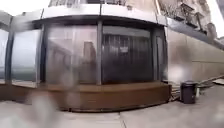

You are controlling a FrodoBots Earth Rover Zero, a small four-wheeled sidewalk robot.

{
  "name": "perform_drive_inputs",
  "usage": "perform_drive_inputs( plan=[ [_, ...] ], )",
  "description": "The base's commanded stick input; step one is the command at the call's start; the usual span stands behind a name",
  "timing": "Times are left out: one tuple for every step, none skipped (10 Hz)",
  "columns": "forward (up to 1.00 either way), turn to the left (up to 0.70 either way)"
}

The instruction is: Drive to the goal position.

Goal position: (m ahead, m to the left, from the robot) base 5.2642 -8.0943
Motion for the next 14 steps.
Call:
perform_drive_inputs(
  plan=[
    [0.7, -0.27],
    [0.7, -0.27],
    [0.7, -0.27],
    [0.7, -0.27],
    [0.7, -0.27],
    [0.7, -0.27],
    [0.7, -0.27],
    [0.7, -0.27],
    [0.7, -0.27],
    [0.7, -0.27],
    [0.7, -0.27],
    [0.7, -0.27],
    [0.7, -0.27],
    [0.44, -0.34]
  ],
)
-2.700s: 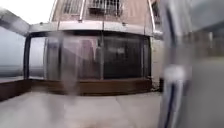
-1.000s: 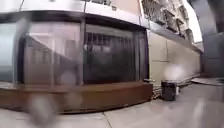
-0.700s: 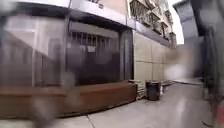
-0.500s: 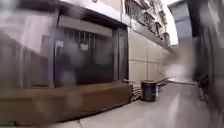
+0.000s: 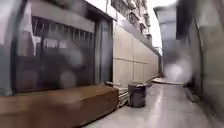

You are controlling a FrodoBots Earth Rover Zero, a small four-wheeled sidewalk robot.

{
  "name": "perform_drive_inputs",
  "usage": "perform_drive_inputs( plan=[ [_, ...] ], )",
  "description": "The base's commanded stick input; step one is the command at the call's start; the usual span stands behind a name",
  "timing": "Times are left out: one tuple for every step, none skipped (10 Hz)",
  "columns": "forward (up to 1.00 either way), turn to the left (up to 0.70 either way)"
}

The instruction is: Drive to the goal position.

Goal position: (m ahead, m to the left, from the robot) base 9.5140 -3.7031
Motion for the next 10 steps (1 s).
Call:
perform_drive_inputs(
  plan=[
    [0.0, -0.45],
    [-0.19, -0.4],
    [-0.7, -0.25],
    [-0.7, -0.1],
    [-0.7, -0.27],
    [-0.7, -0.27],
    [-0.7, -0.27],
    [-0.7, -0.27],
    [-0.7, -0.27],
    [-0.7, -0.01]
  ],
)
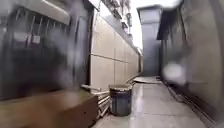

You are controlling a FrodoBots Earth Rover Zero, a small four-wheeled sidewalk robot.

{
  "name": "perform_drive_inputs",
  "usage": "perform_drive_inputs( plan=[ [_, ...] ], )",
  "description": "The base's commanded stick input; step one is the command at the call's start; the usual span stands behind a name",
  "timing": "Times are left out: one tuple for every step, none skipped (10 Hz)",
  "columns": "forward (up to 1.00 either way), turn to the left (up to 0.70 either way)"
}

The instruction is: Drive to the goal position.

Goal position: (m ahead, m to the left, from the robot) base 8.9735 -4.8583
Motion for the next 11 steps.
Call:
perform_drive_inputs(
  plan=[
    [-0.7, 0.0],
    [-0.7, 0.0],
    [-0.7, 0.0],
    [-0.7, 0.0],
    [-0.7, 0.0],
    [-0.7, 0.12],
    [-0.7, 0.27],
    [-0.7, 0.27],
    [-0.7, 0.27],
    [-0.7, 0.27],
    [-0.7, 0.27]
  ],
)
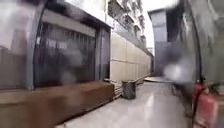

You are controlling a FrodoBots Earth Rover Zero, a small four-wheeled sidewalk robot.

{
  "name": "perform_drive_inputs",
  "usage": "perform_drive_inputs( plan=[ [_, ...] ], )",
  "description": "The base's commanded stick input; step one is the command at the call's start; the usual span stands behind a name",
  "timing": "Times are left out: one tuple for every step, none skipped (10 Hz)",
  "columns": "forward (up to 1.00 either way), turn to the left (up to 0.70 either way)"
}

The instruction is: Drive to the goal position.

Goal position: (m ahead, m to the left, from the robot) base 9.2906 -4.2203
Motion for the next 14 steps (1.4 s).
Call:
perform_drive_inputs(
  plan=[
    [-0.7, 0.27],
    [-0.7, 0.27],
    [-0.7, 0.27],
    [-0.7, 0.27],
    [-0.7, 0.27],
    [-0.7, 0.27],
    [-0.7, 0.27],
    [-0.7, 0.27],
    [-0.7, 0.27],
    [-0.7, 0.27],
    [-0.7, 0.27],
    [-0.57, 0.3],
    [-0.2, 0.4],
    [0.0, 0.22]
  ],
)
